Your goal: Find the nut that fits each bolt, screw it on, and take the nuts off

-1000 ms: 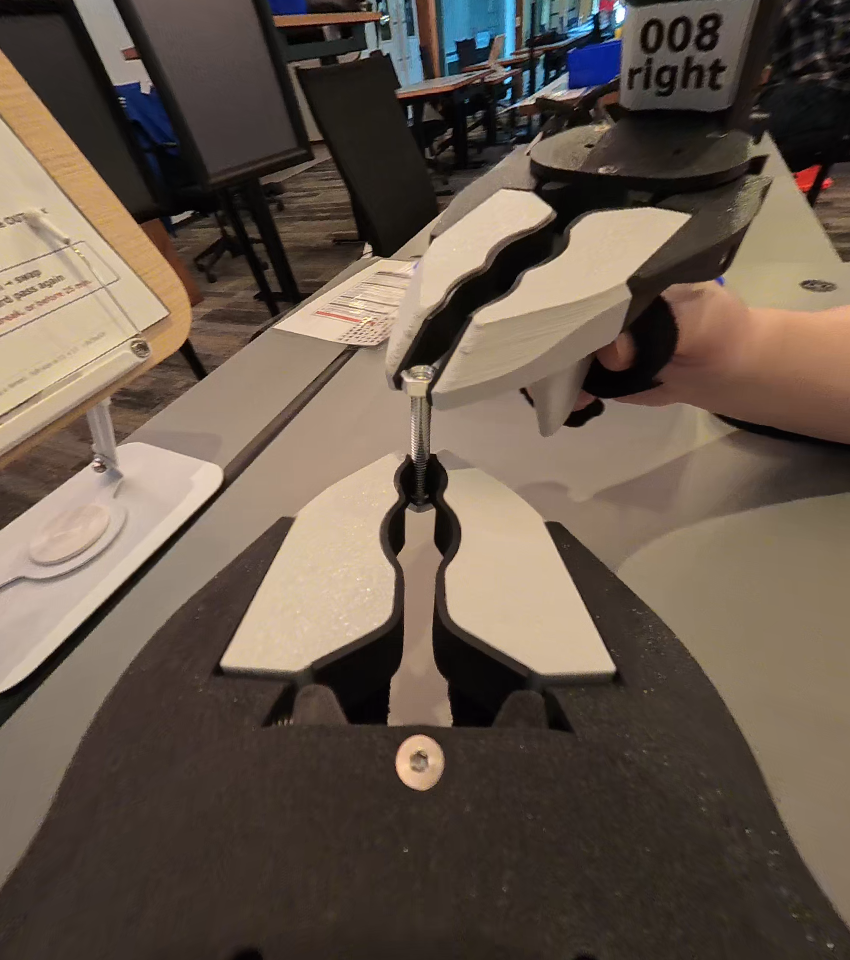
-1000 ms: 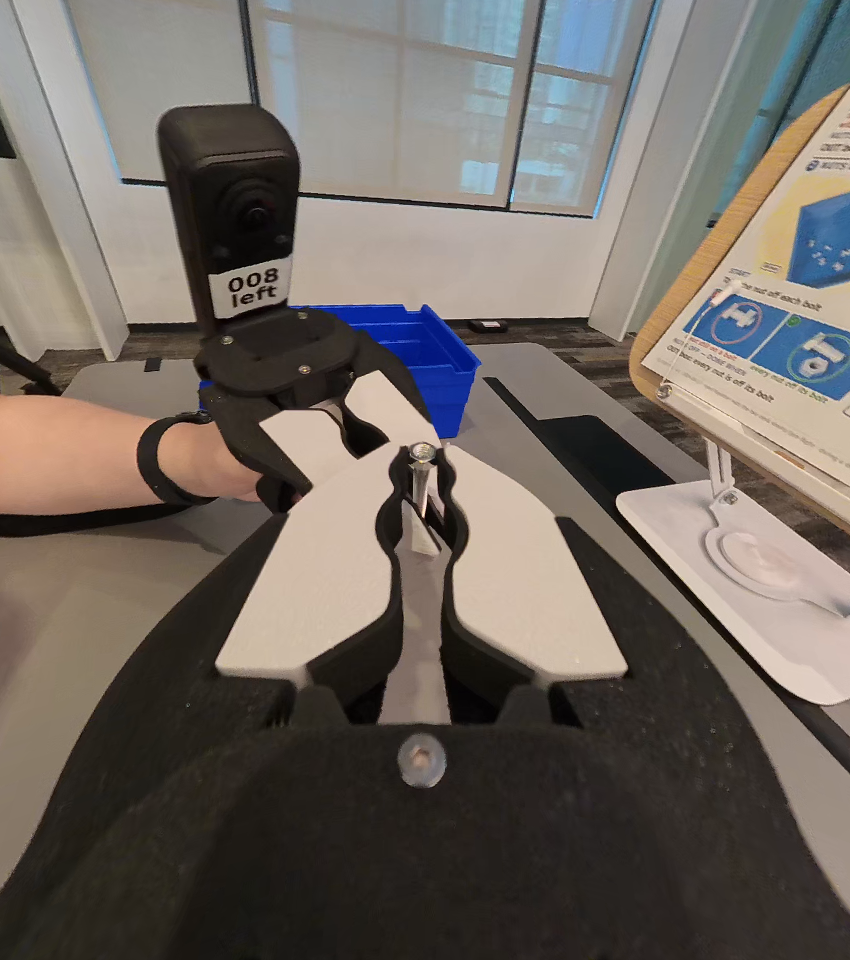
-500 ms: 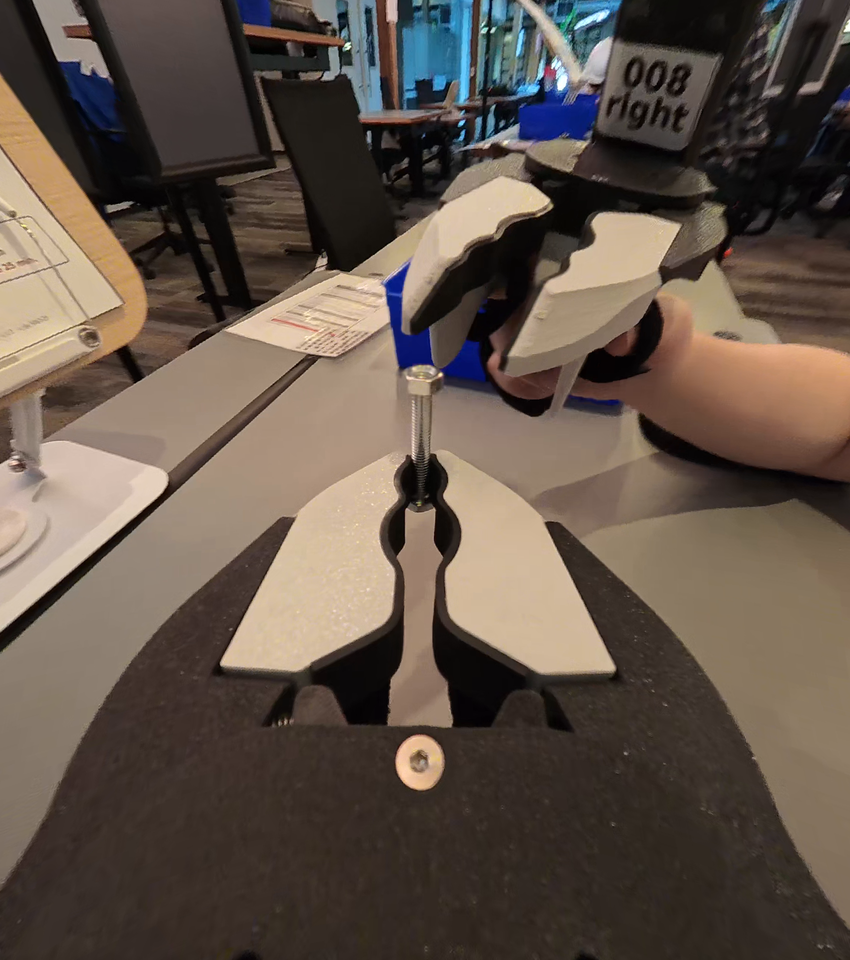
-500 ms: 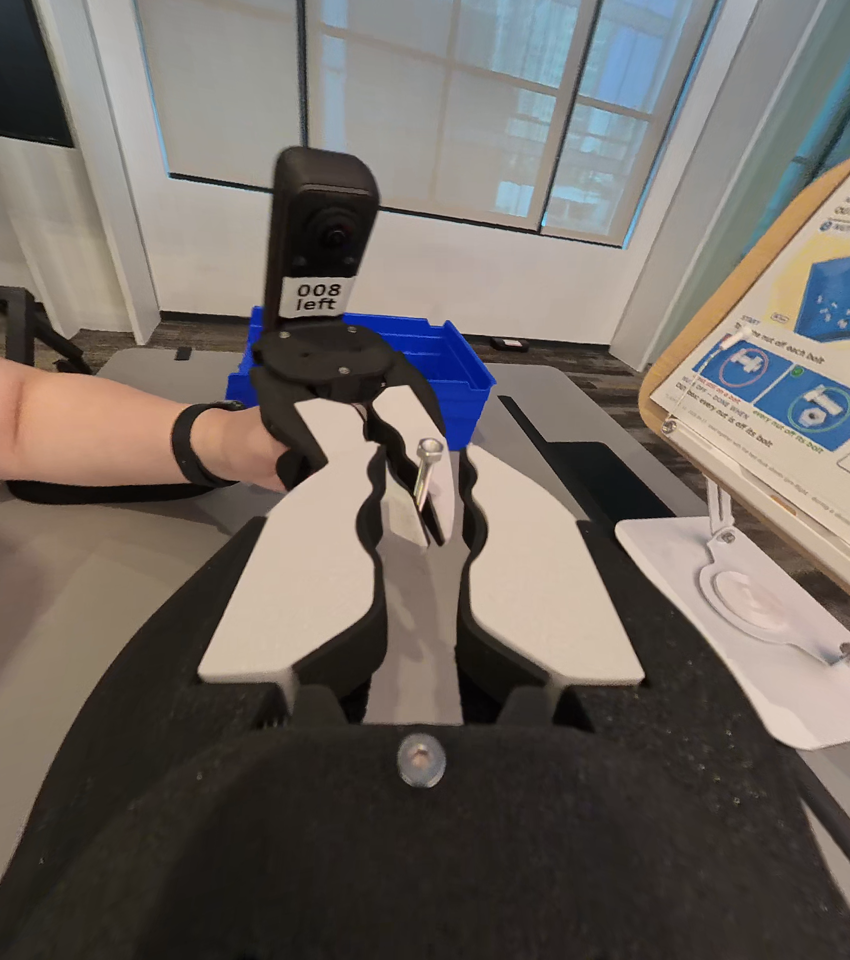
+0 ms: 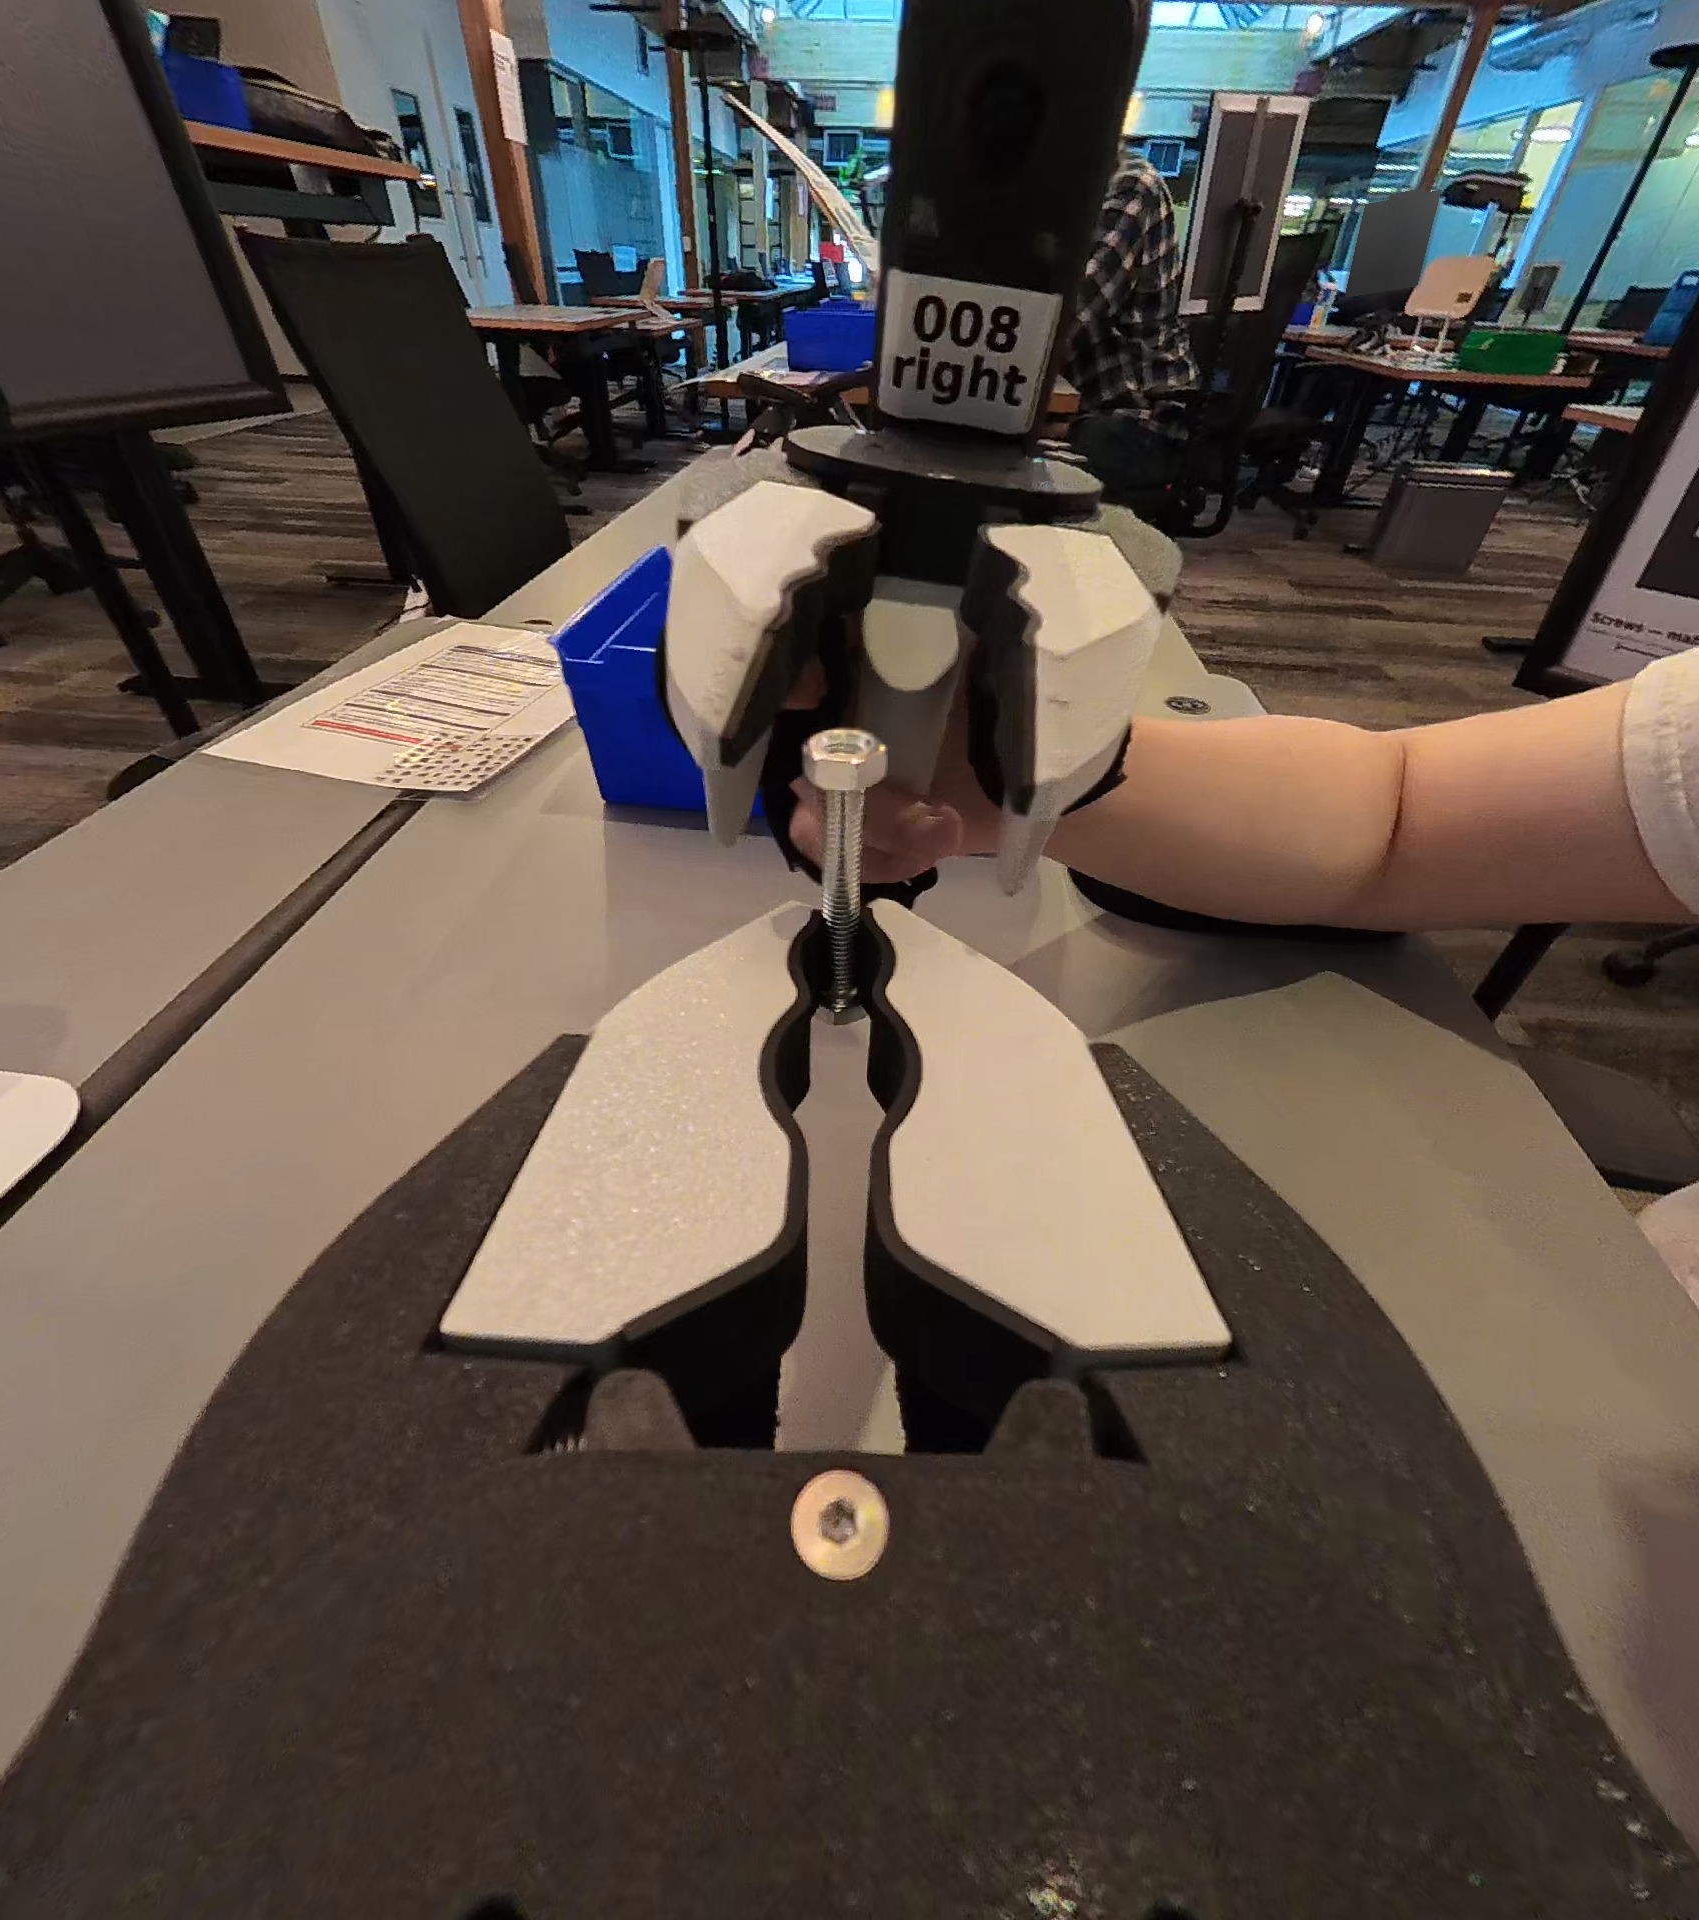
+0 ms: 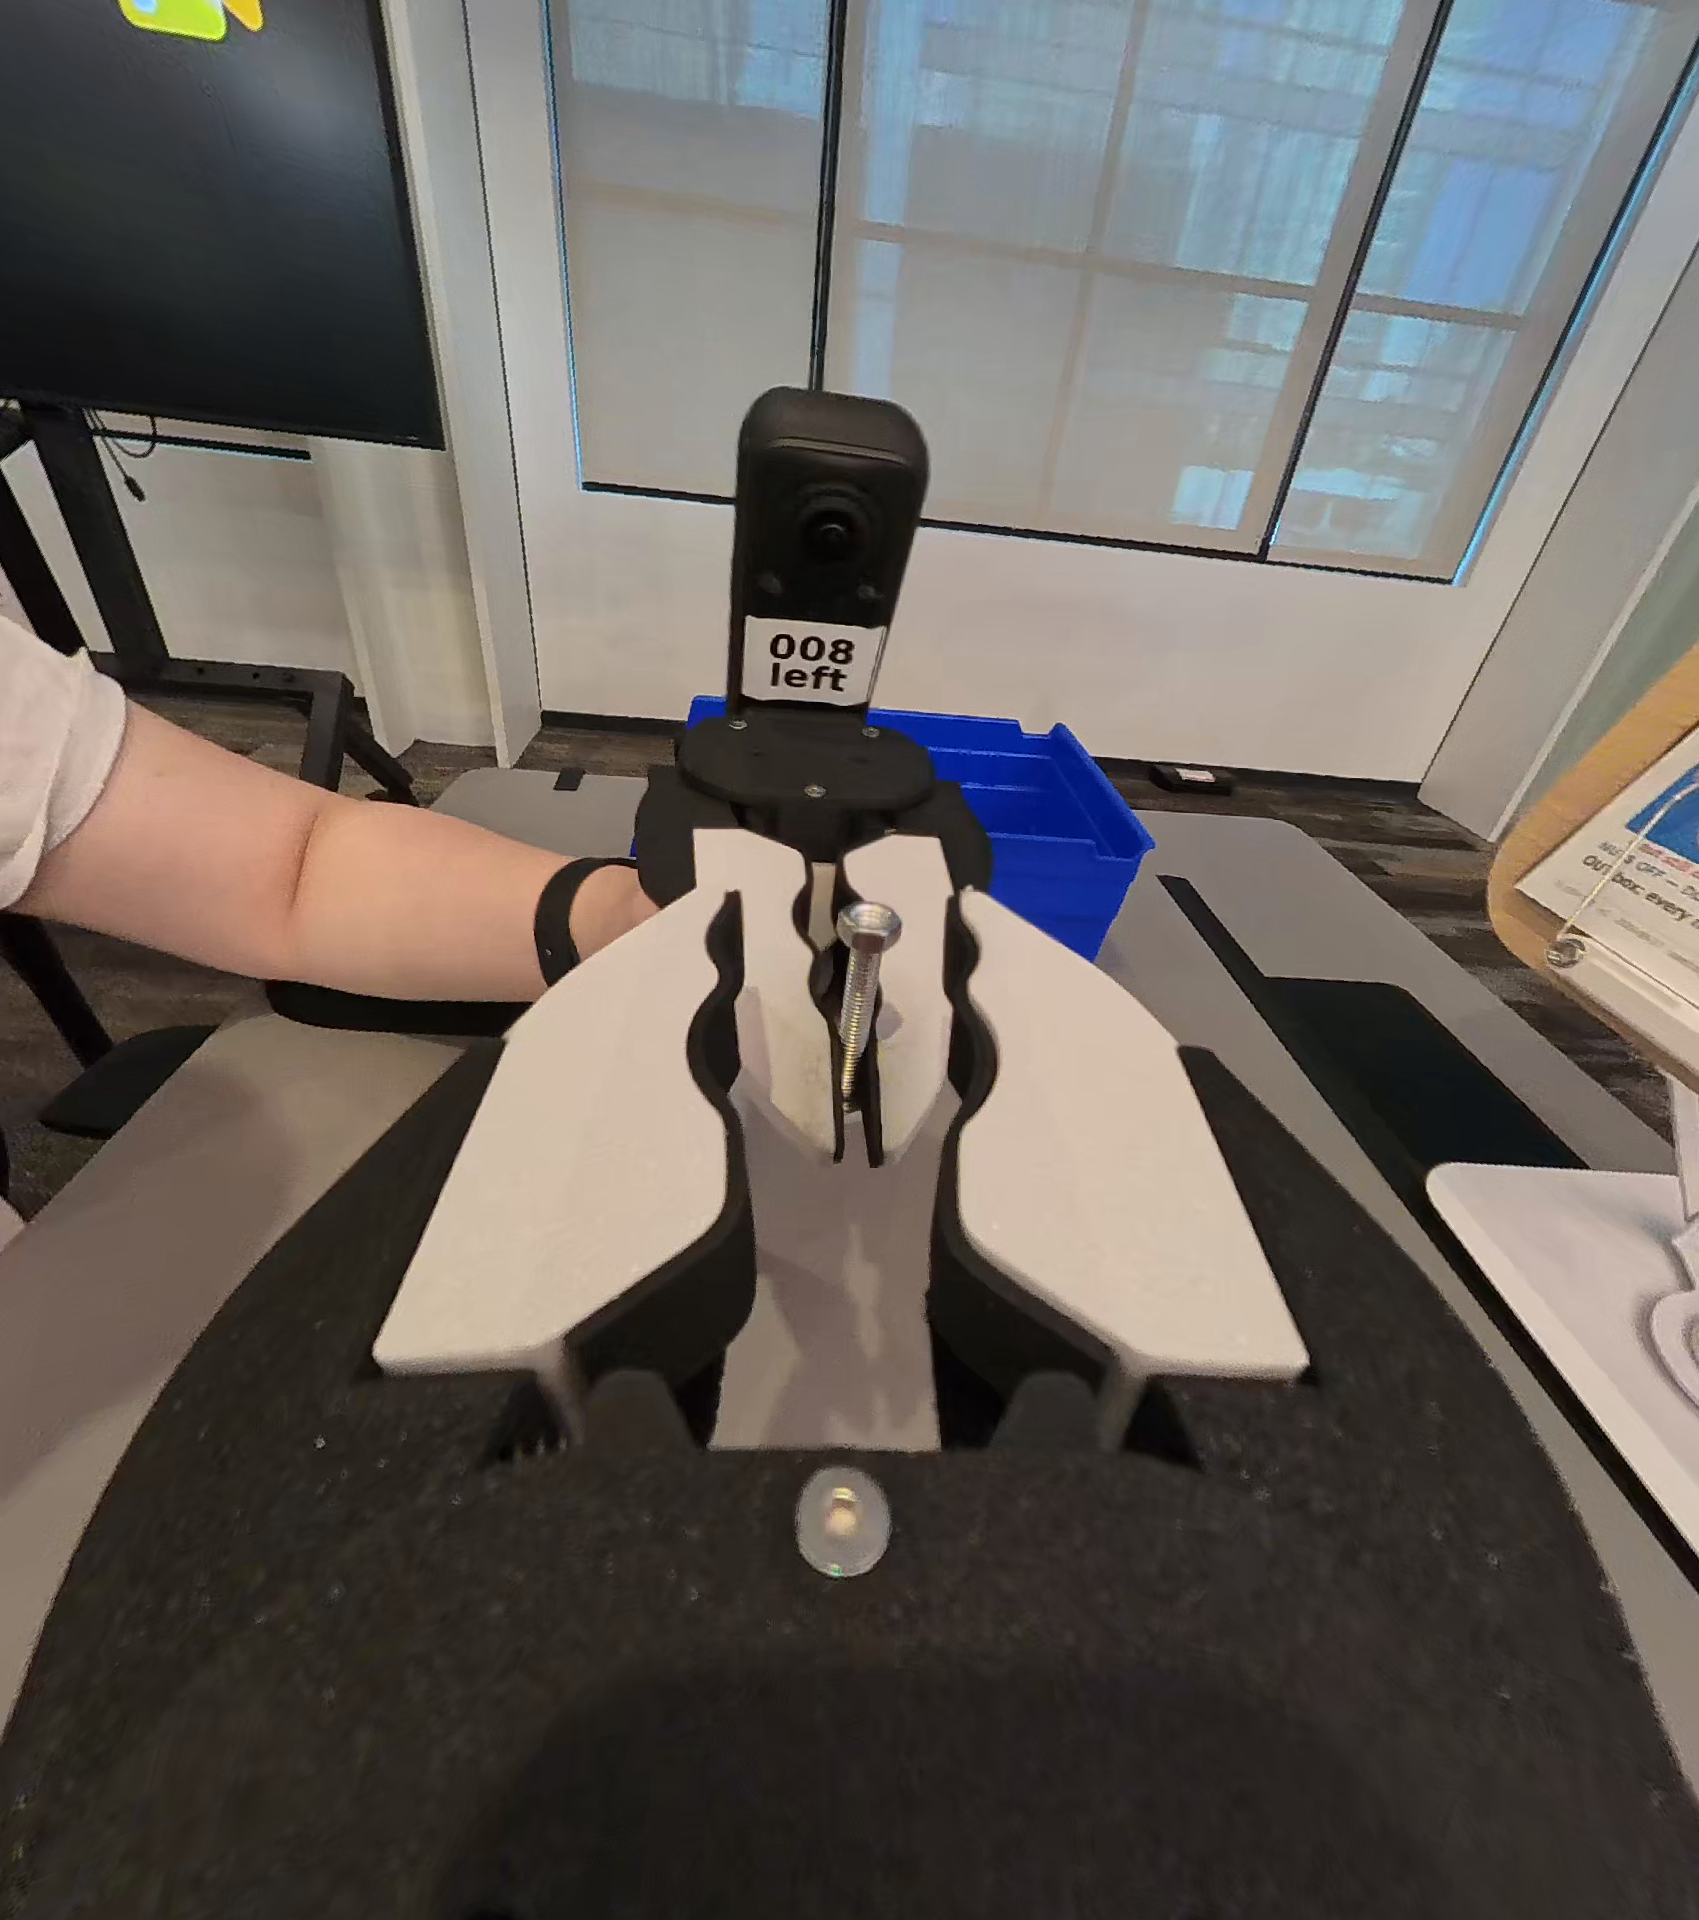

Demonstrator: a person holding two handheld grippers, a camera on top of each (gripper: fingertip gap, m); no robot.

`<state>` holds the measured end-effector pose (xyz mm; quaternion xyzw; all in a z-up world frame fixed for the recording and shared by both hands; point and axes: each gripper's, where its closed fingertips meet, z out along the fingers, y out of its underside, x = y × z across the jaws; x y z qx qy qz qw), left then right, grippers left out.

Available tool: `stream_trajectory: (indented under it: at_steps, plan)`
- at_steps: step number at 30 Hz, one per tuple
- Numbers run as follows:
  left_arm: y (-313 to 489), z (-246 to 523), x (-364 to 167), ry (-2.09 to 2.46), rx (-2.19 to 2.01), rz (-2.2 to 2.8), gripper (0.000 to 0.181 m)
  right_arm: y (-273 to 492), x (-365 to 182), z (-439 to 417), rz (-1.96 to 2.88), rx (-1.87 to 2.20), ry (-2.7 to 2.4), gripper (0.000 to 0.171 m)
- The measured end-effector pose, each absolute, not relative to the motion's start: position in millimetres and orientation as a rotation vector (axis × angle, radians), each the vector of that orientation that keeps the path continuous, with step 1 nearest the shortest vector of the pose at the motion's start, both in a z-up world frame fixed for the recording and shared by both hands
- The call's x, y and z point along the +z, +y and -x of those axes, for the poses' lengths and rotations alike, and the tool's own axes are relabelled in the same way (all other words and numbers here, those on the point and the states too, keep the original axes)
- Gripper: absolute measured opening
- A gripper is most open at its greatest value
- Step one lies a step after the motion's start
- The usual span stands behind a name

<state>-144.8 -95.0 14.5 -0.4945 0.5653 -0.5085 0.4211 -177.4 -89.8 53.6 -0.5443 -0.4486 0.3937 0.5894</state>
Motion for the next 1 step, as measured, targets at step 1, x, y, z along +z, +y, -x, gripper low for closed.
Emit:
stream_trajectory:
  at_steps: [1]
  plan:
    - [-96.3, 144.6, 14.5, 1.422, -1.271, 1.234, 0.005, -90.8, 53.1, 179.0, 1.266, 0.906, -1.054, 0.036]
